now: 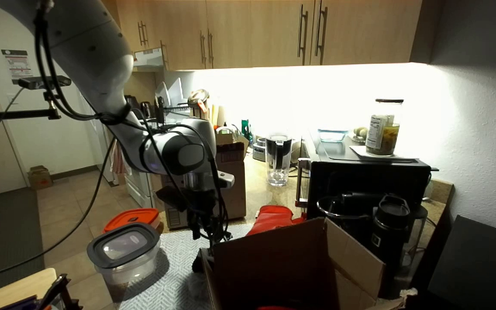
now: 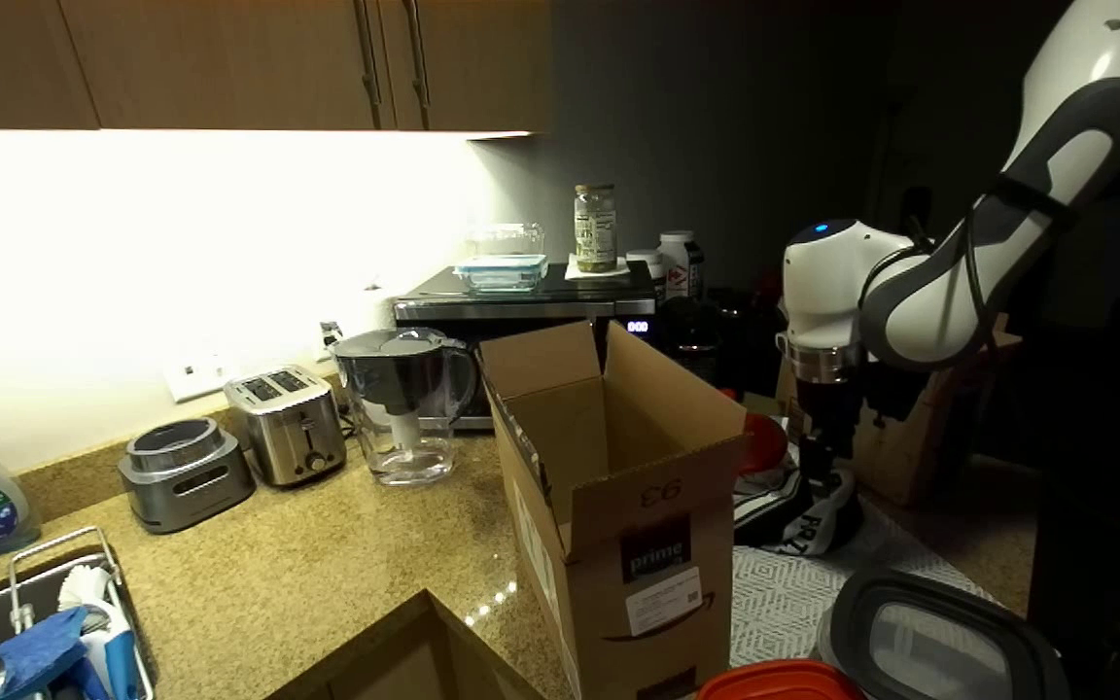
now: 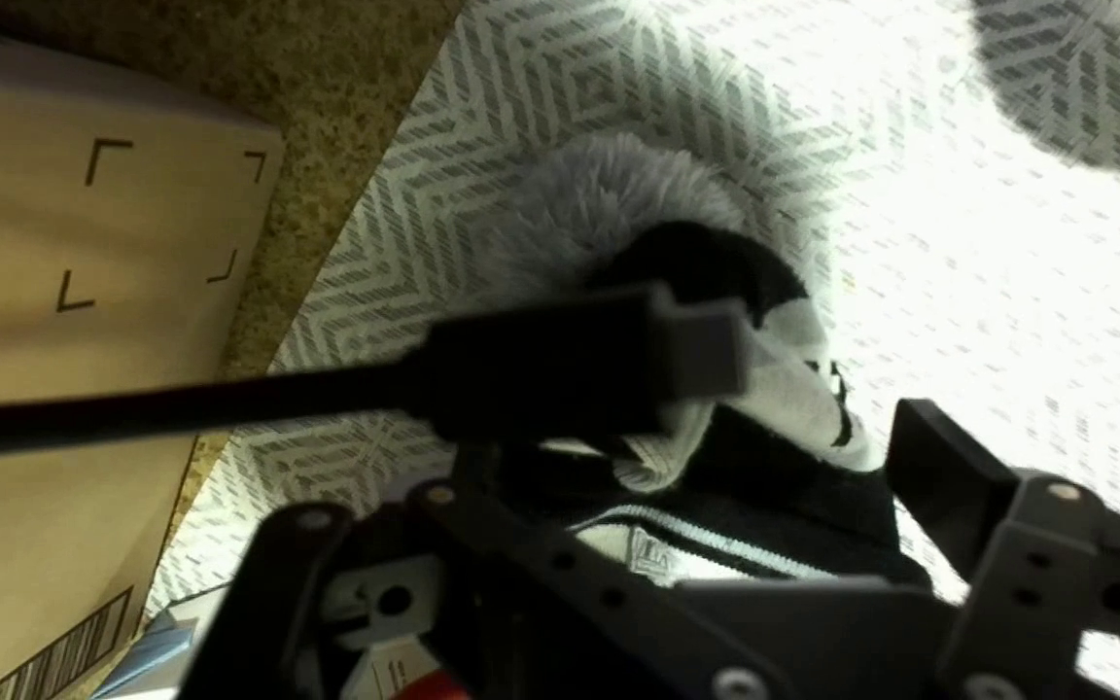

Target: Put the head sock in the right box

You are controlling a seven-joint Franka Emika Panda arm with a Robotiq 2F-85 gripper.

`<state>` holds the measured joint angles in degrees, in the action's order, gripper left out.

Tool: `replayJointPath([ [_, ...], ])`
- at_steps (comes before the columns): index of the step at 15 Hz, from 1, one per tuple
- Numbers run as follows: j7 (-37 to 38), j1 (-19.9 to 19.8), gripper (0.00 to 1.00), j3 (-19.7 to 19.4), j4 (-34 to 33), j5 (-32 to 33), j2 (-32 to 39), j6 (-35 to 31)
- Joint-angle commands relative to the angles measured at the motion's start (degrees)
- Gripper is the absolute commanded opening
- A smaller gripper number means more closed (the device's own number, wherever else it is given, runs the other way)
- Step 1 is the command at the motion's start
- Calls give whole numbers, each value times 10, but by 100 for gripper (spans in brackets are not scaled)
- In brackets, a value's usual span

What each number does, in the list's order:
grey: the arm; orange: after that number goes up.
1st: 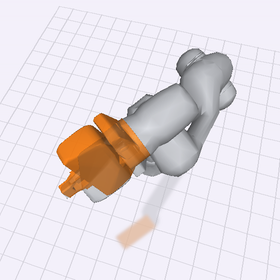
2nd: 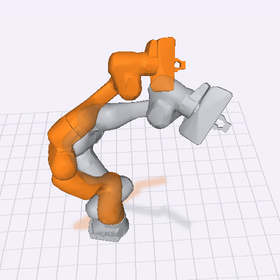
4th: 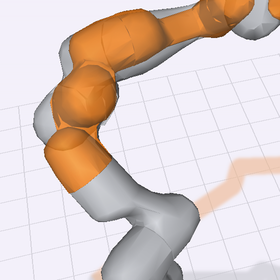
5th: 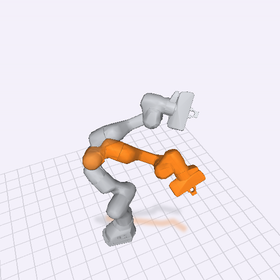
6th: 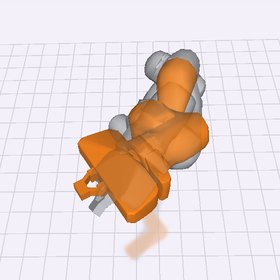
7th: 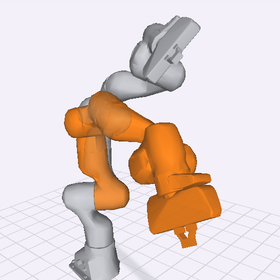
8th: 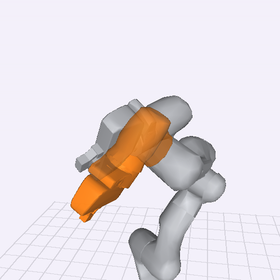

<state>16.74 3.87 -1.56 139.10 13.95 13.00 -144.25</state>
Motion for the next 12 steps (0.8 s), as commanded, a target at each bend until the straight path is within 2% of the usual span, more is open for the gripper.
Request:
replayJointPath([
  [1, -6, 3, 100, -26, 10, 64, 18, -52],
  [4, -3, 3, 100, -42, 12, 89, 39, -80],
  [11, -14, 6, 100, -34, 39, 43, 60, -125],
  [12, -16, 7, 75, -33, 41, 40, 61, -129],
])
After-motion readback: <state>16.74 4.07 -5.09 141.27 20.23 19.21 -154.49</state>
